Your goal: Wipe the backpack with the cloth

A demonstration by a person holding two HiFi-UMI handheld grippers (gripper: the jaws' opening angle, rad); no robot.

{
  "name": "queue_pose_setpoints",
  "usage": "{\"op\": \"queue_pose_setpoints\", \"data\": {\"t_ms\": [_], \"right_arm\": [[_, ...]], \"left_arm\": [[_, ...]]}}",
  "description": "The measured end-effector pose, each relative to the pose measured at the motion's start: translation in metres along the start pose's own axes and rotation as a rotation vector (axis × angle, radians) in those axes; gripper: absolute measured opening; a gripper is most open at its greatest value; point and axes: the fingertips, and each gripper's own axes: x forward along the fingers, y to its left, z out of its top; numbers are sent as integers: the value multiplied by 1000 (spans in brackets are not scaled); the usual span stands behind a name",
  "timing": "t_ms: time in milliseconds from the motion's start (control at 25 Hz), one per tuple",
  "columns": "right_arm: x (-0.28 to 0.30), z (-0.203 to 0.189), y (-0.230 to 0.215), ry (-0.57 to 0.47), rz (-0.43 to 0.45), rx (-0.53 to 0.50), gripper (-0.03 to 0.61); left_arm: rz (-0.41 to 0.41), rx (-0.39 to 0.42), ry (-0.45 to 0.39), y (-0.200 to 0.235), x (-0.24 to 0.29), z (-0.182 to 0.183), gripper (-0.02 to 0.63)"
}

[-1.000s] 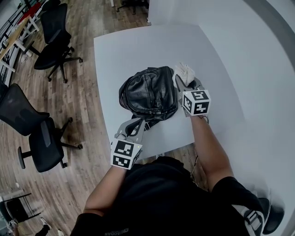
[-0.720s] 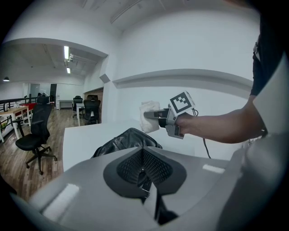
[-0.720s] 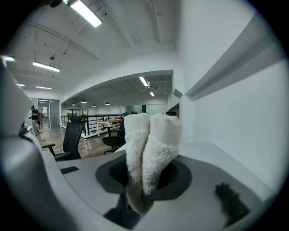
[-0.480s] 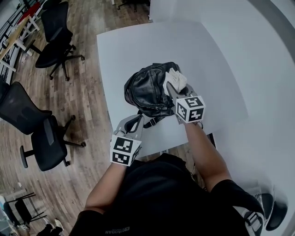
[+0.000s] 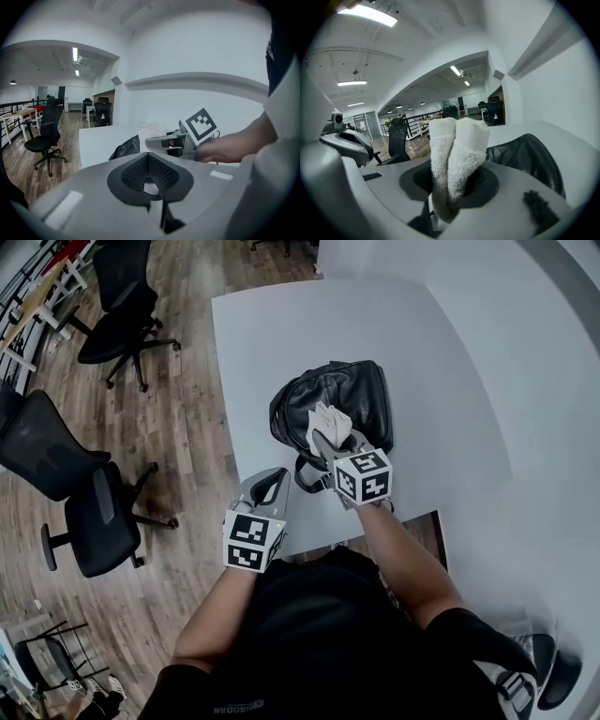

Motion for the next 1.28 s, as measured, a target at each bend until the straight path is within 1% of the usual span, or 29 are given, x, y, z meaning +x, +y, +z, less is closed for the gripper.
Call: {"op": "queue_pose_setpoints", "data": {"t_ms": [120, 280, 520, 880, 1280], "right_arm": [[12, -5, 18, 17, 32, -14, 107], [23, -12, 30, 39, 62, -22, 107], [29, -24, 41, 71, 76, -30, 107], [22, -31, 23, 82, 45, -21, 107], [1, -41, 3, 95, 21, -33, 107]], "left_arm": [[14, -11, 3, 9, -6, -6, 6], [31, -17, 8, 18, -10, -11, 6], [37, -27, 16, 25, -17, -17, 6], [17, -28, 25, 18, -10, -21, 6], [-22, -10, 34, -6, 10, -17, 6]]}}
